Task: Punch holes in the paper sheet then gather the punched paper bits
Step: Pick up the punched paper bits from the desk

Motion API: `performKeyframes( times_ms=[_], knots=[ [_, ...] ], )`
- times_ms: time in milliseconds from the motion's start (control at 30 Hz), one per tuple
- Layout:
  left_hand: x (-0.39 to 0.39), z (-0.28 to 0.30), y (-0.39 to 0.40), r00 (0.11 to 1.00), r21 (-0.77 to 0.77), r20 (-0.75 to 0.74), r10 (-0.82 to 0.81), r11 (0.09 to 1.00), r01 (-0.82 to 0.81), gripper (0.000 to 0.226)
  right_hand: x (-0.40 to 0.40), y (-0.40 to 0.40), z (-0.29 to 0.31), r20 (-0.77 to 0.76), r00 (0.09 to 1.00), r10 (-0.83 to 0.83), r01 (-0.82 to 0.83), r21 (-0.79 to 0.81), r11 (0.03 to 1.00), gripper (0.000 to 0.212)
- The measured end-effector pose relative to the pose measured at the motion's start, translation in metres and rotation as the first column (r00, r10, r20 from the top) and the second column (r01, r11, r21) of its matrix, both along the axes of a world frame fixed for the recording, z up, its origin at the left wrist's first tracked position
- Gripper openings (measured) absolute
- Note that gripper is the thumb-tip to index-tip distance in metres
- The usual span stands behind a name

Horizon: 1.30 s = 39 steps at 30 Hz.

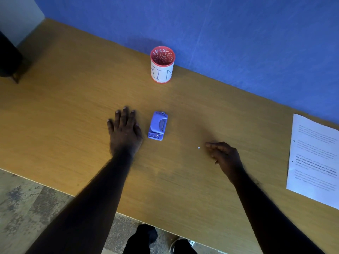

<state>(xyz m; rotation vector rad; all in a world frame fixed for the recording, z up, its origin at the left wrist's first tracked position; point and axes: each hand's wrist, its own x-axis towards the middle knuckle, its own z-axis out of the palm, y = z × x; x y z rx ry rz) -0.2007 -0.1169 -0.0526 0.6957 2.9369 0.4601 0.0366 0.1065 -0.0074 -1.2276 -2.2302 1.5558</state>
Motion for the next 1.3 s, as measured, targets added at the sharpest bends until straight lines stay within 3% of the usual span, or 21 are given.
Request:
performKeyframes(
  times_ms=[100, 233, 400, 533, 600, 667, 733, 867, 1067, 1300],
  knots=[
    [0.001, 0.0, 0.0, 1.0, 0.003, 0.001, -0.002, 1.0, 0.002, 0.055, 0.001, -0.008, -0.003, 0.023, 0.993, 0.117, -0.119, 0.115, 0.986, 0.031],
    [0.0, 0.001, 0.001, 1.0, 0.001, 0.002, -0.005, 1.0, 0.005, 0.055, -0.002, -0.014, -0.006, 0.016, 0.994, 0.11, -0.111, 0.174, 0.979, 0.034],
    [0.0, 0.0, 0.001, 1.0, -0.015, 0.01, -0.003, 1.0, 0.003, 0.056, -0.006, -0.017, -0.011, 0.158, 0.975, 0.154, -0.191, 0.256, 0.948, 0.033],
    [0.001, 0.001, 0.001, 1.0, -0.021, 0.01, -0.001, 1.0, 0.002, 0.056, -0.005, -0.02, -0.011, 0.168, 0.969, 0.18, -0.227, 0.323, 0.919, 0.031],
    [0.0, 0.001, 0.0, 1.0, -0.022, 0.014, -0.002, 1.0, 0.002, 0.056, -0.003, -0.024, -0.008, 0.259, 0.943, 0.211, -0.308, 0.428, 0.85, 0.03],
    [0.0, 0.001, 0.0, 1.0, -0.023, 0.021, -0.002, 1.0, 0.003, 0.056, -0.002, -0.029, -0.006, 0.408, 0.885, 0.227, -0.44, 0.567, 0.697, 0.031],
    [0.0, 0.001, 0.0, 1.0, -0.025, 0.019, -0.002, 1.0, 0.002, 0.056, -0.003, -0.034, -0.004, 0.51, 0.828, 0.235, -0.539, 0.605, 0.586, 0.032],
    [0.002, 0.001, 0.0, 1.0, -0.018, 0.022, 0.002, 1.0, -0.001, 0.056, -0.007, -0.042, 0.001, 0.595, 0.778, 0.202, -0.602, 0.614, 0.51, 0.035],
    [0.001, 0.001, 0.001, 1.0, -0.013, 0.012, -0.003, 1.0, 0.004, 0.055, -0.015, -0.049, 0.012, 0.659, 0.735, 0.159, -0.632, 0.58, 0.514, 0.029],
    [0.0, -0.002, 0.0, 1.0, -0.024, 0.0, 0.001, 1.0, -0.001, 0.056, -0.04, -0.04, 0.027, 0.698, 0.714, 0.06, -0.508, 0.457, 0.73, 0.023]
  ],
)
